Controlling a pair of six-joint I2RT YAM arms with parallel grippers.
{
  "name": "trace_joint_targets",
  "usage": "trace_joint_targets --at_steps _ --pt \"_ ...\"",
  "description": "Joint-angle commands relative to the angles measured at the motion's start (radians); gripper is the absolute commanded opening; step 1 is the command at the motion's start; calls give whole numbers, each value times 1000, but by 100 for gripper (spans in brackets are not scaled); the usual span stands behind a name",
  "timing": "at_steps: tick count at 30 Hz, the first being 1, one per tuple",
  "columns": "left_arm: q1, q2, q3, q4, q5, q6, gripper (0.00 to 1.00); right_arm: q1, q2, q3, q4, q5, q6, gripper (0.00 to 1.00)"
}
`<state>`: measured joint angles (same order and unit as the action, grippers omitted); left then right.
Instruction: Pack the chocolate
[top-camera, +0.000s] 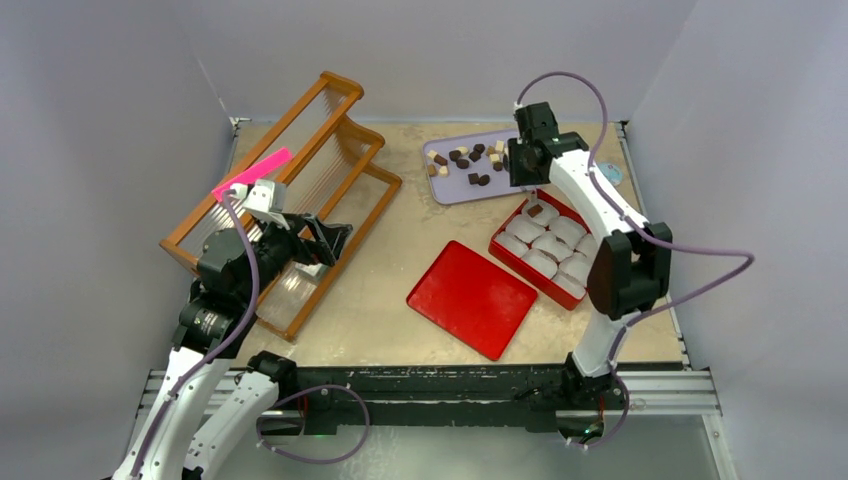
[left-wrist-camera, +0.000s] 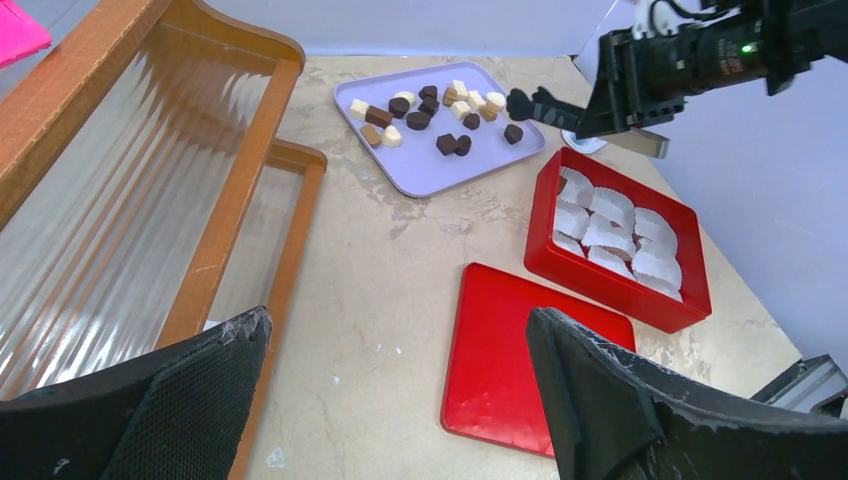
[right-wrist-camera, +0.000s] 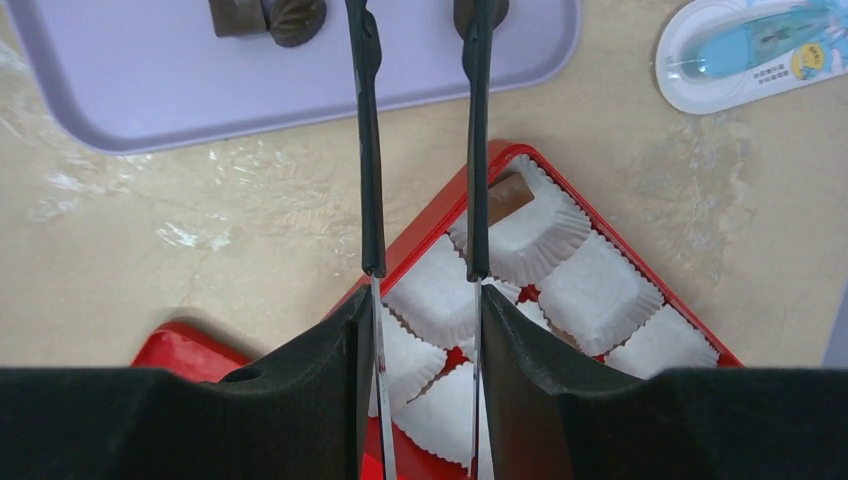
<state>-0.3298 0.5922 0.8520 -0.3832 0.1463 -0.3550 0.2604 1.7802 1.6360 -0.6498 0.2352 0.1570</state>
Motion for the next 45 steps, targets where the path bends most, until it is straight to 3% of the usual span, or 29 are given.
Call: trace_joint_targets --at_steps 1,21,32,45 --pt "-2 -9 -9 28 17 10 98 -12 48 85 -65 -18 -79 43" --pt "-1 -12 -11 29 13 11 98 -78 256 305 -190 -67 -151 44" --pt "-1 -15 -10 26 -6 17 98 -101 319 342 -215 -97 -153 45" --pt "-2 -12 -10 23 -13 19 98 -102 307 347 -216 -111 -152 29"
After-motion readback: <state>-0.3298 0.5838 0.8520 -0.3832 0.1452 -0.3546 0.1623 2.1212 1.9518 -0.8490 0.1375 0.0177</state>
